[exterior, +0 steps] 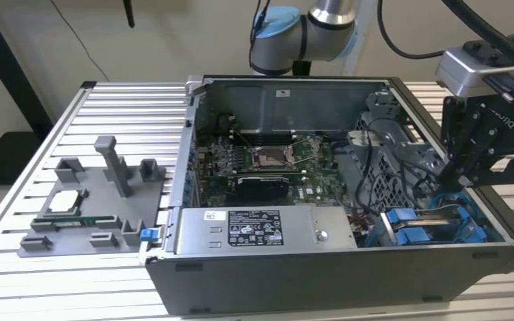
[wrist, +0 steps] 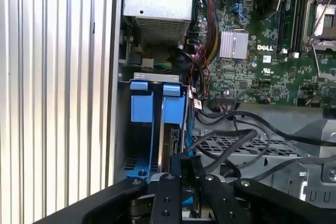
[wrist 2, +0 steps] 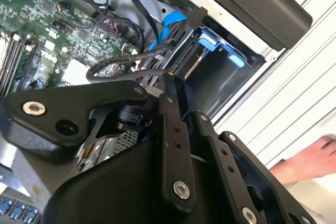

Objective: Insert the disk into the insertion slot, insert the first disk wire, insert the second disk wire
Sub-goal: 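Insert the first disk wire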

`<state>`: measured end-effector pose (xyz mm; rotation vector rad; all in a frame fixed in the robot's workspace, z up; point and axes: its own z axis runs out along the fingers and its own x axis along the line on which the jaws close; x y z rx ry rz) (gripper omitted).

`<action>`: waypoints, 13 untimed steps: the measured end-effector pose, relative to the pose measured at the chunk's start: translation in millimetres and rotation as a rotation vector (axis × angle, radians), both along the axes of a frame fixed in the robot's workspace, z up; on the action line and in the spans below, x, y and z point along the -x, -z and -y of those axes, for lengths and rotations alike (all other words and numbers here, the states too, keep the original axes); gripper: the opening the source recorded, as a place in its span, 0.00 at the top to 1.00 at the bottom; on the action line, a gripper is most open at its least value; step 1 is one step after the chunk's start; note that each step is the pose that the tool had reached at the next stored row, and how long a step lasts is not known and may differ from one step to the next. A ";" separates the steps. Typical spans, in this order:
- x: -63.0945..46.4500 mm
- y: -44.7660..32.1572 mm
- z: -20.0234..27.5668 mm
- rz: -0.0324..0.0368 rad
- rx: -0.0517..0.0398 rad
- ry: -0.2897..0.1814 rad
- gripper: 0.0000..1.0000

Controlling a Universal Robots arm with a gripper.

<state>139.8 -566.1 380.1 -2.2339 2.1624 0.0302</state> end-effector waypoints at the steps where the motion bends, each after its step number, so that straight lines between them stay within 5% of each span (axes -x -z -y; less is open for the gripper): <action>1: -0.1 0.2 1.0 -0.0006 0.0000 0.002 1.00; 13: -9.4 9.9 4.9 -0.0209 -0.0026 0.012 1.00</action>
